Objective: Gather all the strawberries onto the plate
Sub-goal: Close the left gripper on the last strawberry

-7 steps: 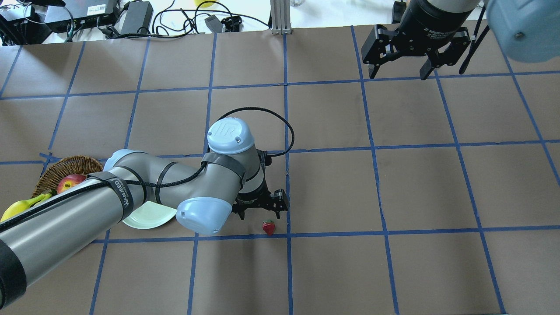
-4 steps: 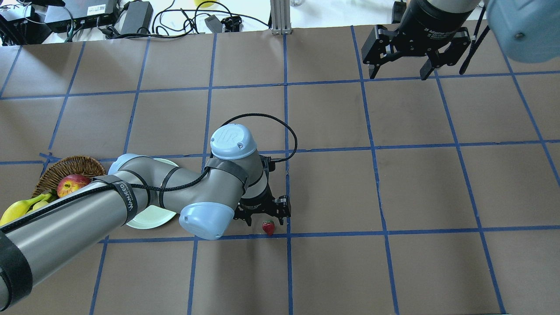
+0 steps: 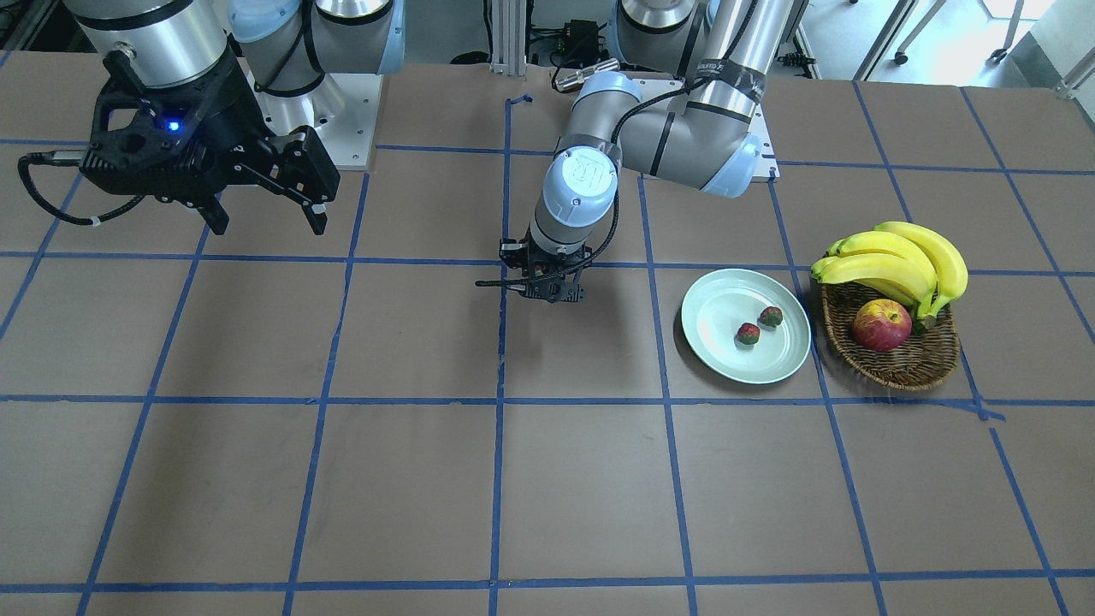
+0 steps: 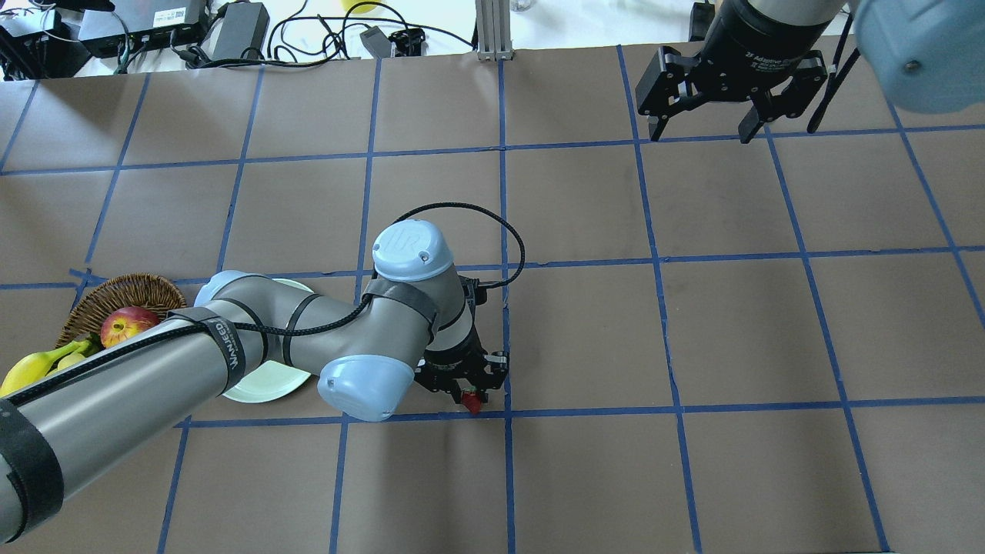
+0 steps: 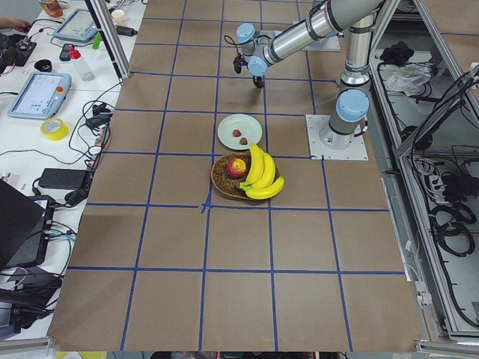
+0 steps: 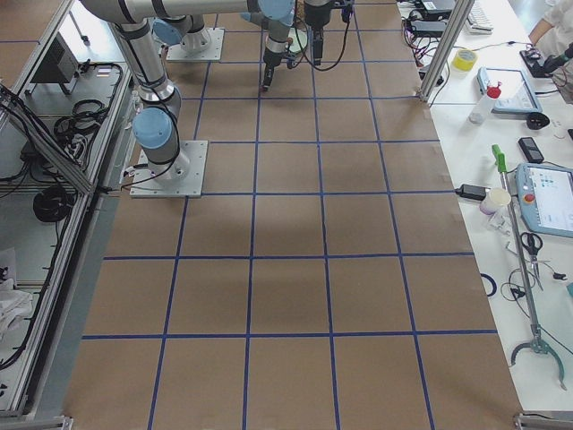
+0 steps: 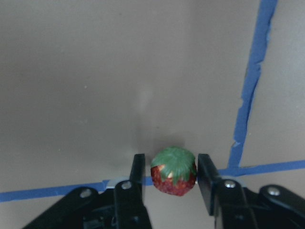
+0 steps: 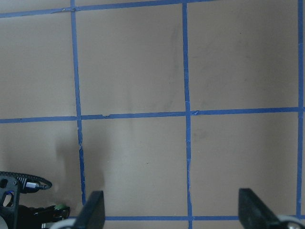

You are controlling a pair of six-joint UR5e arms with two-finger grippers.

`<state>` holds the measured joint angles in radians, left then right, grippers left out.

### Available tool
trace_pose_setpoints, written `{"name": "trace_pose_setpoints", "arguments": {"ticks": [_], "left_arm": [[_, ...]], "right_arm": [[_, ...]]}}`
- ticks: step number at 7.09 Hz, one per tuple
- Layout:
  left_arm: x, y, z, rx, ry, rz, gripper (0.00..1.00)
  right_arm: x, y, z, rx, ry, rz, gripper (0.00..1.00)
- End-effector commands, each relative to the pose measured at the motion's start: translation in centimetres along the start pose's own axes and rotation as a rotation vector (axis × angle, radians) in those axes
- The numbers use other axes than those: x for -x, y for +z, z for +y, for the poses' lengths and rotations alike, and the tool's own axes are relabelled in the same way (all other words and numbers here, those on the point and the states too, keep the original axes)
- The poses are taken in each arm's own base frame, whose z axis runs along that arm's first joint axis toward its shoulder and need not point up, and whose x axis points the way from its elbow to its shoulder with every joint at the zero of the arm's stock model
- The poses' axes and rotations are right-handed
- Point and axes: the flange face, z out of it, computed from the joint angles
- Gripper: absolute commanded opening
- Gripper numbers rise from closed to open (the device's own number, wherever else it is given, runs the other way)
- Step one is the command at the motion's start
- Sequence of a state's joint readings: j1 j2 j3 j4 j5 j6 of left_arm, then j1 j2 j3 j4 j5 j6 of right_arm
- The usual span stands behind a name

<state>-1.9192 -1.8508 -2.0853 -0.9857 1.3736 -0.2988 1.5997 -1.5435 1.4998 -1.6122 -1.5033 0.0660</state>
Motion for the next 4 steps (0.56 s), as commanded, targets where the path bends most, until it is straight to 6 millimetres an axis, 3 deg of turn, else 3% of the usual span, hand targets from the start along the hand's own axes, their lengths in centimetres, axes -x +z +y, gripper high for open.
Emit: {"name": "trace_pose_setpoints", "arguments": {"ticks": [1, 2, 3, 4], "left_arm": [[-0.3, -4.0, -2.3, -0.036, -0.001, 0.001, 0.0], [0.8, -7.8, -4.3, -0.039, -0.043, 0.003, 0.0], [4.3, -12.2, -7.0, -0.053, -0.097, 0.008, 0.0], [9.0, -14.3, -9.0, -0.086, -0.076, -0.067, 0.0]], "right_arm": [[0.0, 0.0, 0.0, 0.001, 0.0, 0.0, 1.0], [0.0, 0.0, 0.0, 0.001, 0.0, 0.0, 1.0], [0.0, 0.0, 0.0, 0.001, 0.0, 0.0, 1.0], [-0.1, 0.0, 0.0, 0.001, 0.001, 0.0, 1.0]]}}
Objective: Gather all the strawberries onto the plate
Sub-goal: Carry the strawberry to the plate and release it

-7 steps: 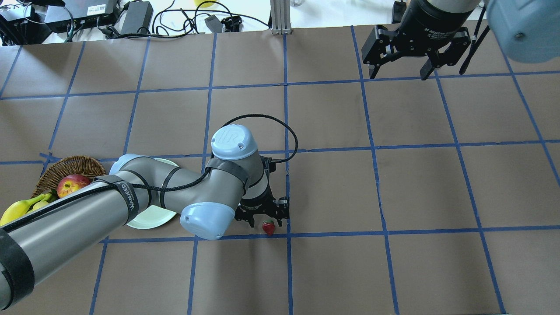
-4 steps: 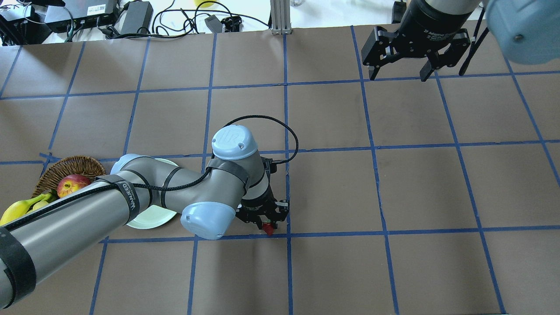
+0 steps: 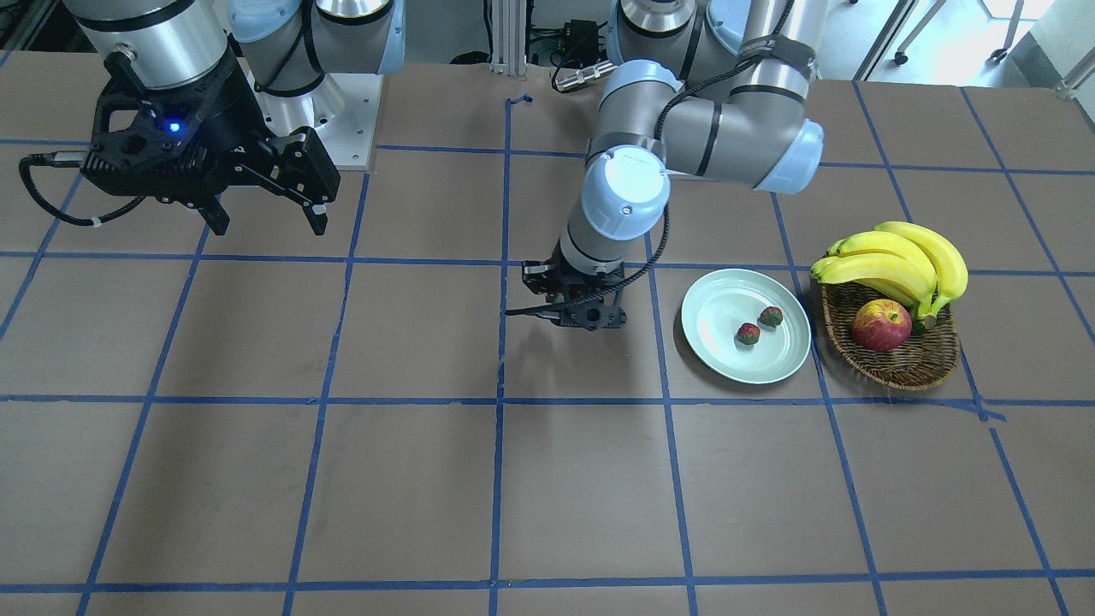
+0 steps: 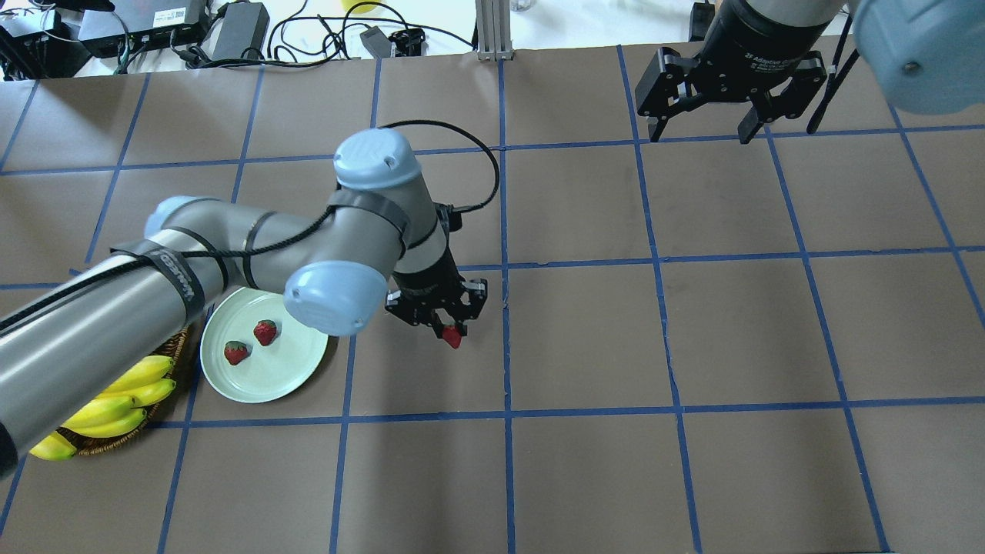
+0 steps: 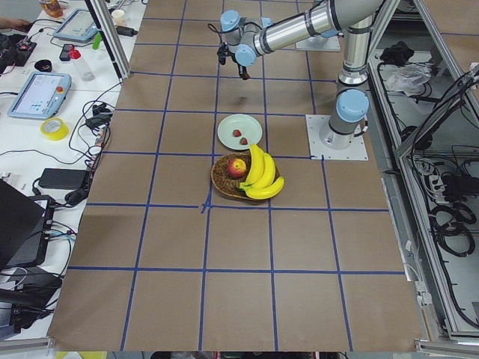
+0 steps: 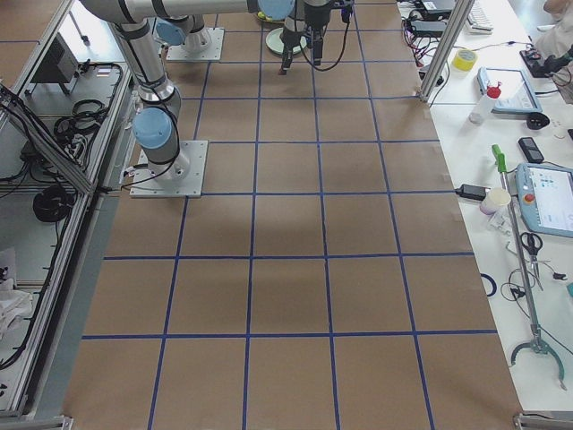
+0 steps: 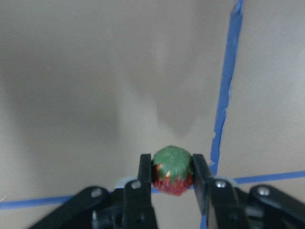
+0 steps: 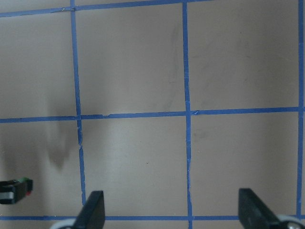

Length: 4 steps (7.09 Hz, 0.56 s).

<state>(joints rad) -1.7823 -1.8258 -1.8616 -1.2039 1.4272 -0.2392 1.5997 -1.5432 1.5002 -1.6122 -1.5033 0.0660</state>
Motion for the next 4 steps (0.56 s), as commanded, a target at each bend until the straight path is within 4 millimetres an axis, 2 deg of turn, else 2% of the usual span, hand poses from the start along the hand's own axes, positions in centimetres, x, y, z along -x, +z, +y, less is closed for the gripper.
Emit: {"name": "trace_pose_setpoints", "arguments": {"ticks": [1, 2, 4], "left_arm": [[9.4, -3.8, -4.7, -0.03, 0.015, -0.093, 0.0], [13.6, -3.6, -6.0, -0.017, -0.045, -0.083, 0.0], [18.2, -0.5, -5.2, 0.054, -0.046, -0.068, 0.0]], "right_arm": [[0.0, 0.0, 0.0, 0.0, 0.0, 0.0, 1.0], [0.0, 0.0, 0.0, 0.0, 0.0, 0.0, 1.0], [0.0, 0.0, 0.0, 0.0, 0.0, 0.0, 1.0]]}}
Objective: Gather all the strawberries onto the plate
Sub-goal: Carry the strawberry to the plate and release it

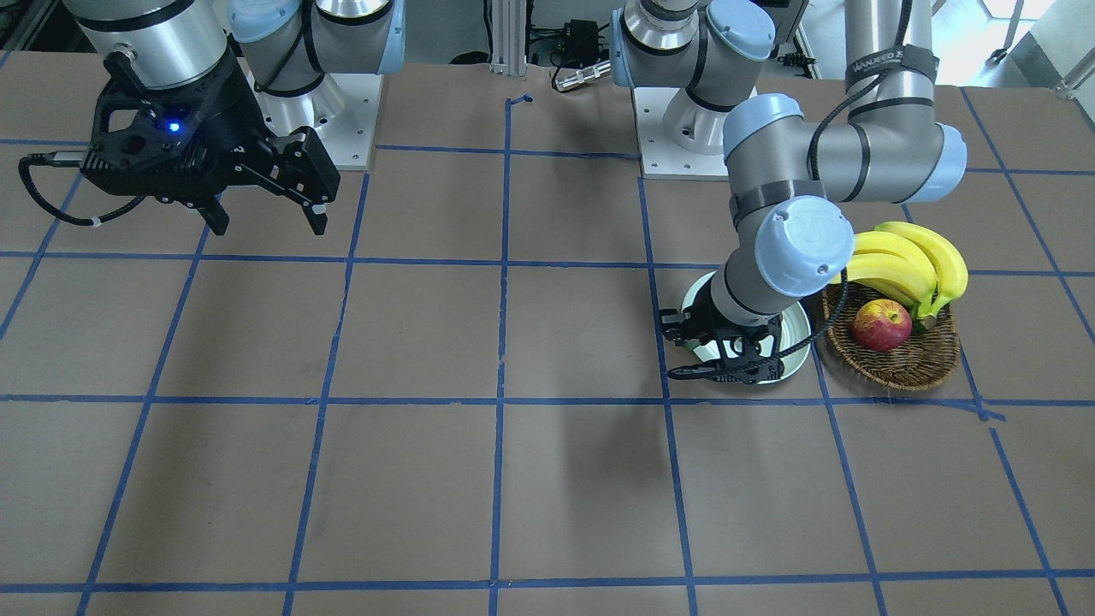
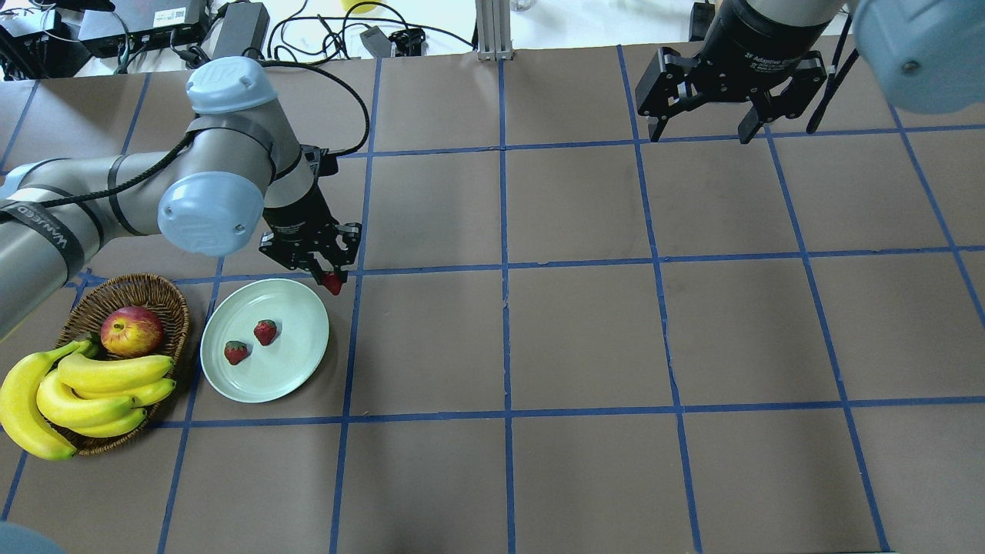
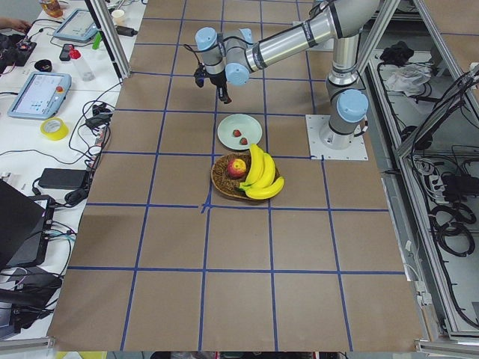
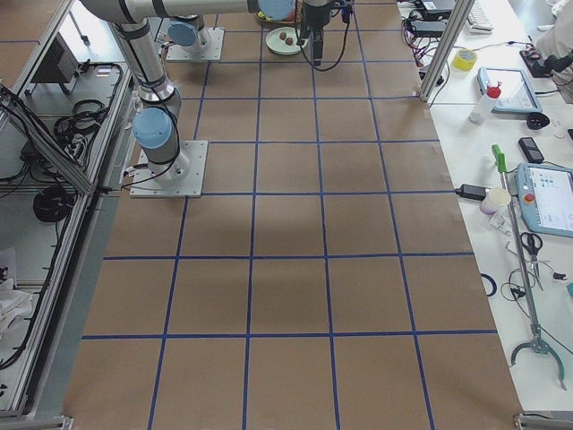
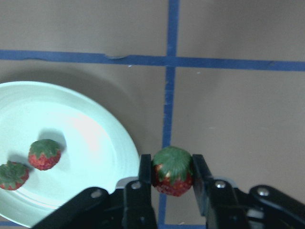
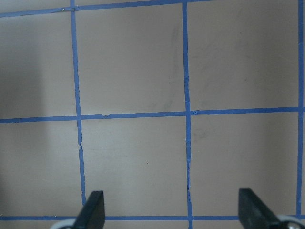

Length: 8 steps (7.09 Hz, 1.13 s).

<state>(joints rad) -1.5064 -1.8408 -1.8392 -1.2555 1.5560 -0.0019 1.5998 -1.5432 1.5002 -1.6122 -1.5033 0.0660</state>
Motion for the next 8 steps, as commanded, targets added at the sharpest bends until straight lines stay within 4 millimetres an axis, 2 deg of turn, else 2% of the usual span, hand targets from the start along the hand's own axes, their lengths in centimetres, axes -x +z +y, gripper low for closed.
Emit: {"name": "trace_pose_setpoints", "arguments": {"ticks": [1, 2, 3, 4, 5, 6, 8], "left_arm": [[6.0, 2.9, 0.4, 0.064, -0.02, -0.023, 0.0], [8.0, 3.1, 0.3, 0.078, 0.009, -0.016, 0.0], [8.3, 4.3, 0.5, 0.098, 0.001, -0.01, 0.0], [8.3, 4.6, 0.4, 0.105, 0.0, -0.009, 0.79], [8.3, 4.1, 0.2, 0.094, -0.002, -0.009, 1.0], [8.4, 2.7, 0.0, 0.064, -0.003, -0.017, 1.0], [8.6, -1.7, -1.1, -0.016, -0.022, -0.027, 1.0]], "right_arm": [[-0.1, 0.0, 0.0, 0.0, 0.001, 0.0, 1.0], [0.0, 0.0, 0.0, 0.0, 0.0, 0.0, 1.0], [-0.1, 0.0, 0.0, 0.0, 0.001, 0.002, 1.0], [-0.1, -0.5, 0.0, -0.011, 0.002, 0.011, 1.0], [-0.3, -0.7, 0.3, -0.015, 0.001, 0.034, 1.0], [-0.3, -0.9, 0.5, -0.018, -0.002, 0.045, 1.0], [-0.4, -1.0, 0.5, -0.021, -0.004, 0.07, 1.0]]}}
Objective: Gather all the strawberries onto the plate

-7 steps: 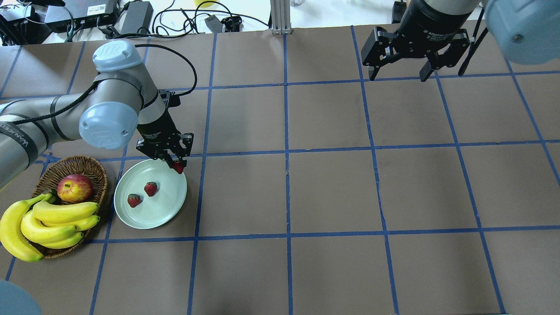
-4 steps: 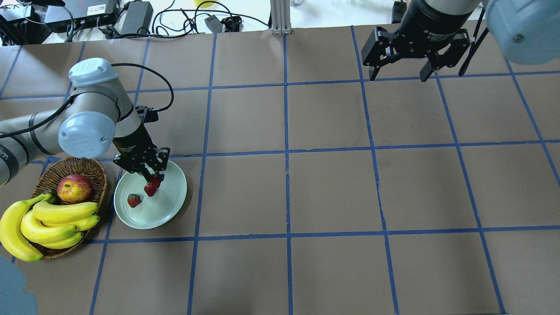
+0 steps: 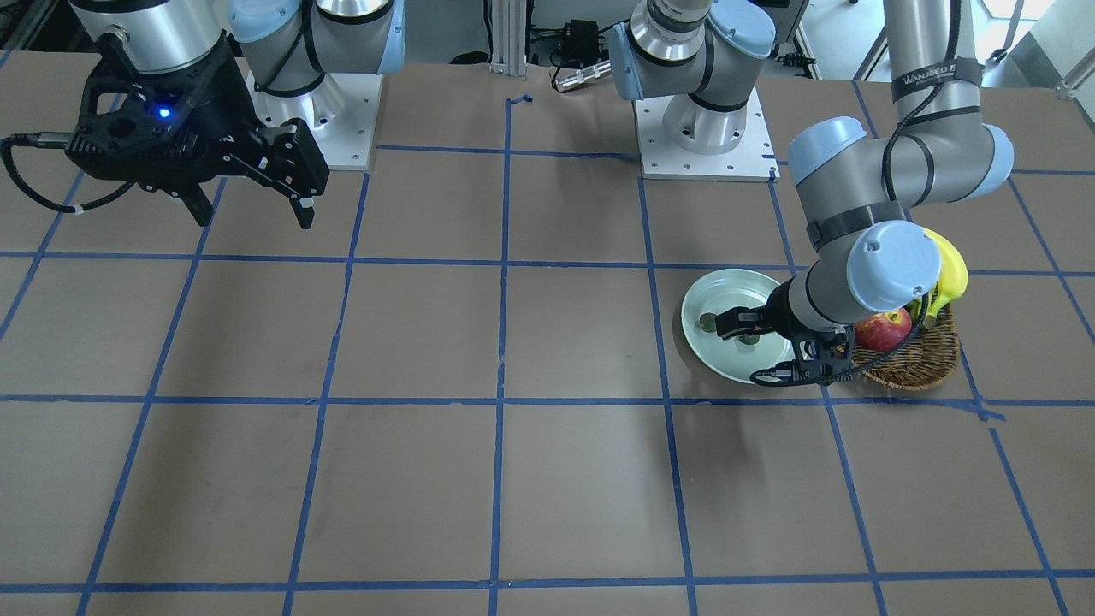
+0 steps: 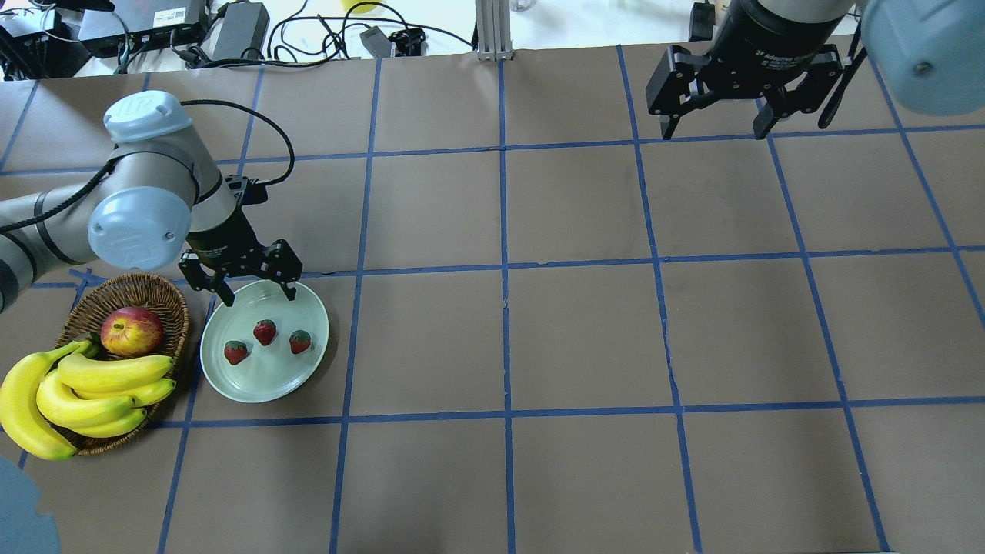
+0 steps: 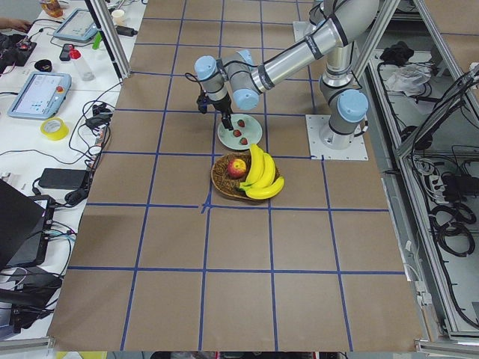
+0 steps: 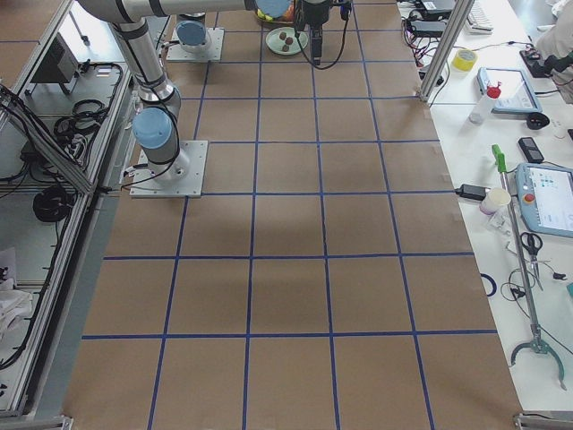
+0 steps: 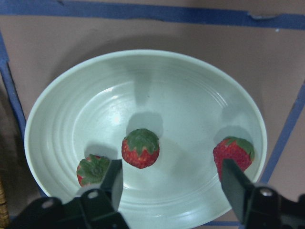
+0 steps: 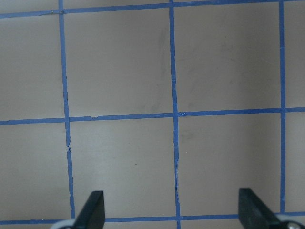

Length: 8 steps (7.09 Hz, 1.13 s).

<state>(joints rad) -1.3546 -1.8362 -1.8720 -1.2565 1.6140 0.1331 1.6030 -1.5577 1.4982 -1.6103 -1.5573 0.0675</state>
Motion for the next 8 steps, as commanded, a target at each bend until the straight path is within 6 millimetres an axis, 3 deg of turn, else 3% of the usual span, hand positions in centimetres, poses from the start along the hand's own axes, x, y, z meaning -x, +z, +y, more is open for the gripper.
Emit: {"name": "trace_pose_setpoints", "arguments": {"ticks": [1, 3, 5, 6, 8], "left_arm": [[0.2, -5.4, -0.6, -0.092, -0.013, -0.012, 1.0], [0.1, -12.0, -0.4, -0.167, -0.054, -0.02, 1.0], [0.1, -17.6, 1.1, -0.224, -0.059, -0.028, 1.0], [0.0, -19.1, 2.2, -0.231, -0.058, -0.047, 1.0], [-2.0, -20.6, 4.6, -0.248, -0.027, -0.042, 1.0]], "right_arm": [[-0.1, 0.0, 0.0, -0.002, -0.002, 0.016, 1.0], [-0.1, -0.1, 0.2, -0.002, -0.002, 0.019, 1.0], [-0.1, 0.0, 0.3, 0.001, 0.002, 0.017, 1.0], [-0.1, -0.1, 0.4, 0.0, 0.0, 0.018, 1.0], [-0.2, 0.0, 0.5, 0.001, -0.002, 0.02, 1.0]]}}
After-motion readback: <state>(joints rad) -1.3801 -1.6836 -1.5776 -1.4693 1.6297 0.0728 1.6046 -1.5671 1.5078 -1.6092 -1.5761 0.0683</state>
